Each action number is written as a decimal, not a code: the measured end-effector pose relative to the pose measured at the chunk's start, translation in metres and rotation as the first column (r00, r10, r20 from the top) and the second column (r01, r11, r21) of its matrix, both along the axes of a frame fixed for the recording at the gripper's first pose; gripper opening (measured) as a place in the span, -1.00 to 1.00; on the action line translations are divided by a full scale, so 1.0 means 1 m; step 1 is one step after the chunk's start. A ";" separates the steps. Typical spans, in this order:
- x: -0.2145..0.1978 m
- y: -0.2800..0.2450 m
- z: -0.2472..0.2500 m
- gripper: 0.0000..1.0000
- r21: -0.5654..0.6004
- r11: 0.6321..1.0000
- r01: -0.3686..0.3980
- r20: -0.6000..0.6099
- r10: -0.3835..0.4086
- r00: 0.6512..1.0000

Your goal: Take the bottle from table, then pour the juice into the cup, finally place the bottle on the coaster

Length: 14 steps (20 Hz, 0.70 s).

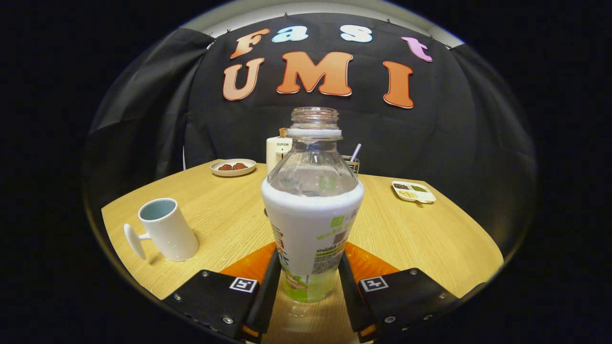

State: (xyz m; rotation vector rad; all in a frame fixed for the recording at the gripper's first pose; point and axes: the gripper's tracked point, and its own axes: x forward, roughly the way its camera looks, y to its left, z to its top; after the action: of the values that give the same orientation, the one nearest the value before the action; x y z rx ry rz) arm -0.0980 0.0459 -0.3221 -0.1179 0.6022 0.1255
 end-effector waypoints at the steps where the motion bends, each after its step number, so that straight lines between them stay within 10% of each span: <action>1: 0.000 0.002 0.001 0.26 -0.018 1.000 -0.010 0.004 0.010 1.000; 8: 0.009 0.019 0.024 0.21 -0.216 0.972 -0.090 0.099 0.114 0.989; 14: 0.026 0.020 0.048 0.21 -0.547 0.829 -0.116 0.198 0.263 0.944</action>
State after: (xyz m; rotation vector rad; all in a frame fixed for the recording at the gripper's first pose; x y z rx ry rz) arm -0.0716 0.0662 -0.2742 -0.7278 0.3387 0.1326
